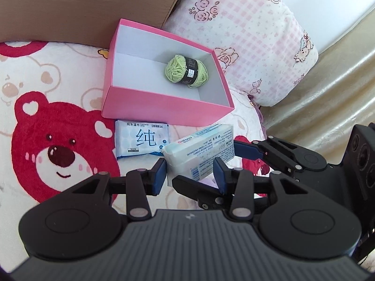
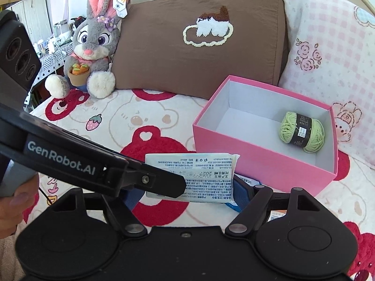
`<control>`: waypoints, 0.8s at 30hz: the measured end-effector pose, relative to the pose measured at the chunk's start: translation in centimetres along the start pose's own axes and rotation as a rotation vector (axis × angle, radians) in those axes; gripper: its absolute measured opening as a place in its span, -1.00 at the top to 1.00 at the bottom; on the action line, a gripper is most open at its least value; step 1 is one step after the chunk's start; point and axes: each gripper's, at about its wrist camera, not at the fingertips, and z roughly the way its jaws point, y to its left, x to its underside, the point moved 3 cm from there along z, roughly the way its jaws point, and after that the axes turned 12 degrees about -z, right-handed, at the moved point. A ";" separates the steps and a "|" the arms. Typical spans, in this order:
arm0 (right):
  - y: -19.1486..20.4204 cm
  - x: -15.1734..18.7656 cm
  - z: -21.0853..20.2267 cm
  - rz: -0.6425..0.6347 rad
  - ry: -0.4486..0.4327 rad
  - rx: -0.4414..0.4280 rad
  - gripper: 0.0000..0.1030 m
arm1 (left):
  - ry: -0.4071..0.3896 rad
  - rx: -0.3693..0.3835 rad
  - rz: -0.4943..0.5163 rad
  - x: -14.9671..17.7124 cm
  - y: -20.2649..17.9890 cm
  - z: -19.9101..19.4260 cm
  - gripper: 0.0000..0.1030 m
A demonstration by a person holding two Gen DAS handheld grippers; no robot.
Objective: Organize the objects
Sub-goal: 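Lift the medicine box with the left gripper toward the pink box, then lower the medicine box into the pink box and open the left gripper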
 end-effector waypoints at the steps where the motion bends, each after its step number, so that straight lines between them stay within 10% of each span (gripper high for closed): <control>1: -0.2 -0.2 0.0 0.000 -0.003 -0.004 -0.56 | -0.002 -0.001 0.002 -0.2 -0.1 0.0 0.21; 24: -8.5 -5.4 2.0 -0.047 0.023 -0.027 -0.58 | -0.064 -0.017 0.011 -8.1 -4.0 4.1 0.21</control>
